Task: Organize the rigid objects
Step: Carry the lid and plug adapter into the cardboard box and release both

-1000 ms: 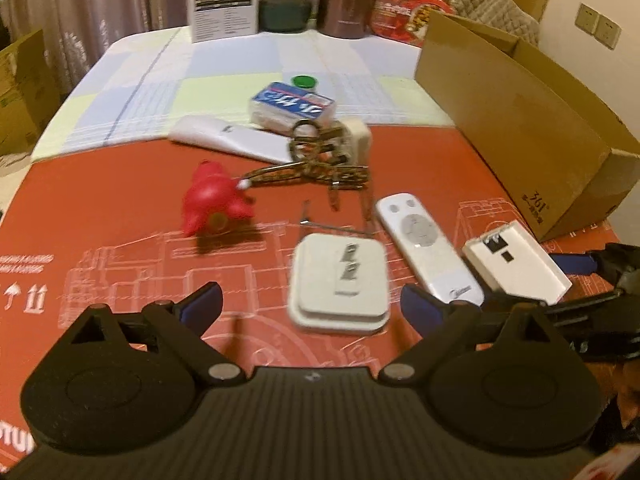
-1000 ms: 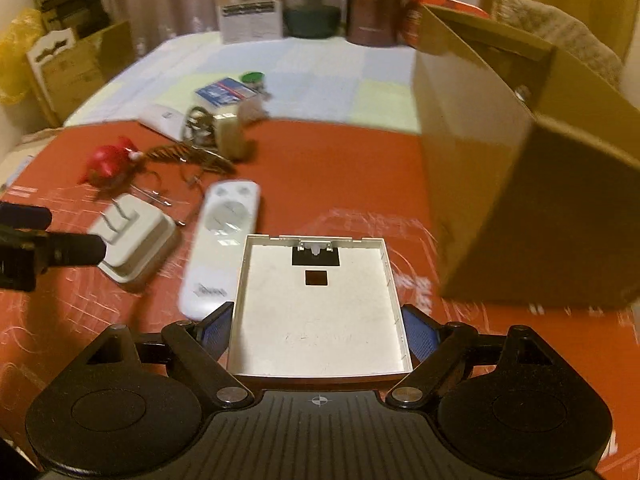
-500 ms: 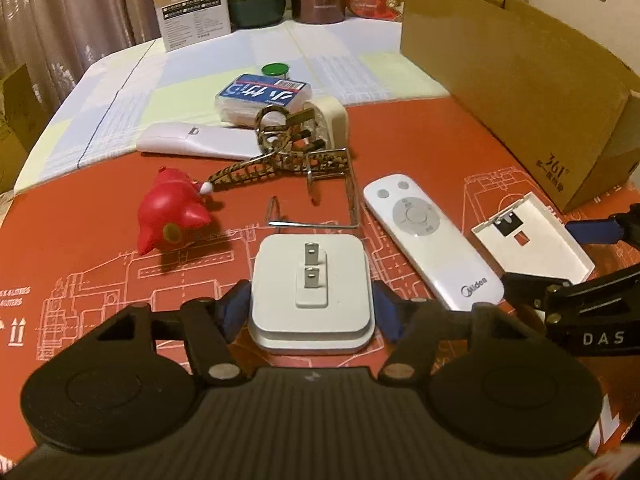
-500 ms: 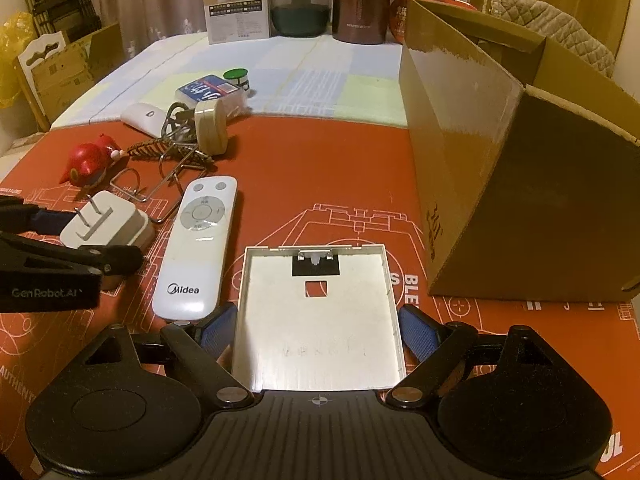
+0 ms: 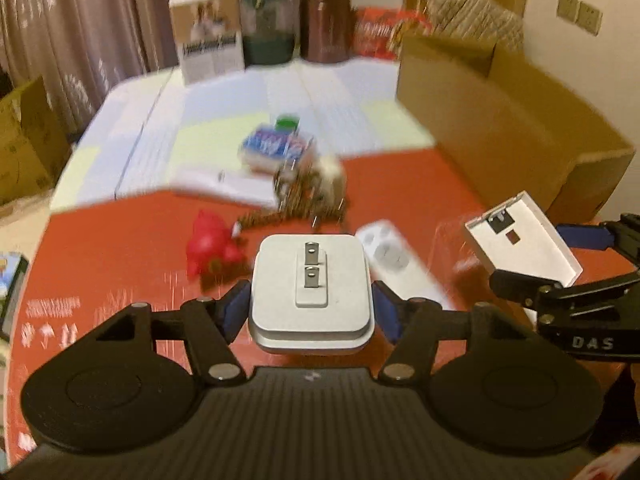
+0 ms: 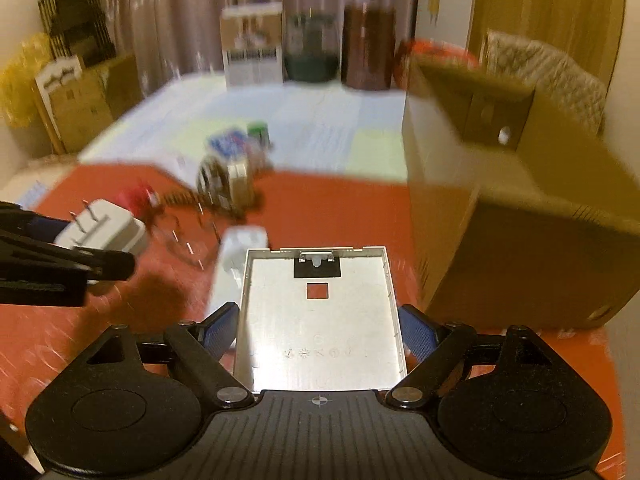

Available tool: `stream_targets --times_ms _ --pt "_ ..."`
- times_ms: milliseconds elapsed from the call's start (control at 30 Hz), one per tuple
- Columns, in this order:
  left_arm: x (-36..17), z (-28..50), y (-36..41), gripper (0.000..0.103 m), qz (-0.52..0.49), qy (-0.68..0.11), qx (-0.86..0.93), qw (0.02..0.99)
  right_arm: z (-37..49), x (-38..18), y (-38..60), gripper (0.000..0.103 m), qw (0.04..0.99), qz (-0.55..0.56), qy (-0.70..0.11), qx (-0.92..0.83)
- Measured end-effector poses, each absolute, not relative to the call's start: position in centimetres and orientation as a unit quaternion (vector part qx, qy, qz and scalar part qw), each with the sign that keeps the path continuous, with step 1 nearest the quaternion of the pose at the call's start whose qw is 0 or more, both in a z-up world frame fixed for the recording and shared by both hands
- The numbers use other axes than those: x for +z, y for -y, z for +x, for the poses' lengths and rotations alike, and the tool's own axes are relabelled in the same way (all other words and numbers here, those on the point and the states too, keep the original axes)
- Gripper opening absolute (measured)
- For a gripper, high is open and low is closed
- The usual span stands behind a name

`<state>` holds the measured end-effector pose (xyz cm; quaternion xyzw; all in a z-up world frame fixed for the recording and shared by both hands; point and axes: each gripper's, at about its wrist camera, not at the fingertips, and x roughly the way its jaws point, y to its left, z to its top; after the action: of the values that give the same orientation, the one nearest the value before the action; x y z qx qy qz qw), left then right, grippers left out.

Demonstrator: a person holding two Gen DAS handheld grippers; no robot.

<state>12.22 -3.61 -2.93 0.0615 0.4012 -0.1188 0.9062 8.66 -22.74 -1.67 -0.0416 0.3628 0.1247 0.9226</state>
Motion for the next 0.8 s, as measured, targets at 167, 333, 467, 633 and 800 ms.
stream_targets --times_ms 167,333,467,633,800 --pt "2.3 13.3 7.2 0.060 0.060 -0.362 -0.158 0.917 9.4 5.4 26.5 0.082 0.949 -0.029 -0.301 0.088" --pt "5.2 15.2 13.6 0.060 0.059 -0.334 -0.213 0.916 12.6 8.4 33.7 0.082 0.954 -0.018 -0.298 0.019" --pt "5.7 17.0 19.1 0.060 0.060 -0.325 -0.251 0.910 14.6 8.6 38.1 0.082 0.952 -0.009 -0.306 -0.011" --pt "4.8 19.5 23.9 0.060 0.067 -0.327 -0.281 0.900 16.7 7.1 41.1 0.082 0.945 0.006 -0.327 -0.024" --pt "3.2 21.3 25.9 0.060 0.075 -0.341 -0.286 0.892 17.7 5.5 42.9 0.082 0.941 0.027 -0.338 -0.024"
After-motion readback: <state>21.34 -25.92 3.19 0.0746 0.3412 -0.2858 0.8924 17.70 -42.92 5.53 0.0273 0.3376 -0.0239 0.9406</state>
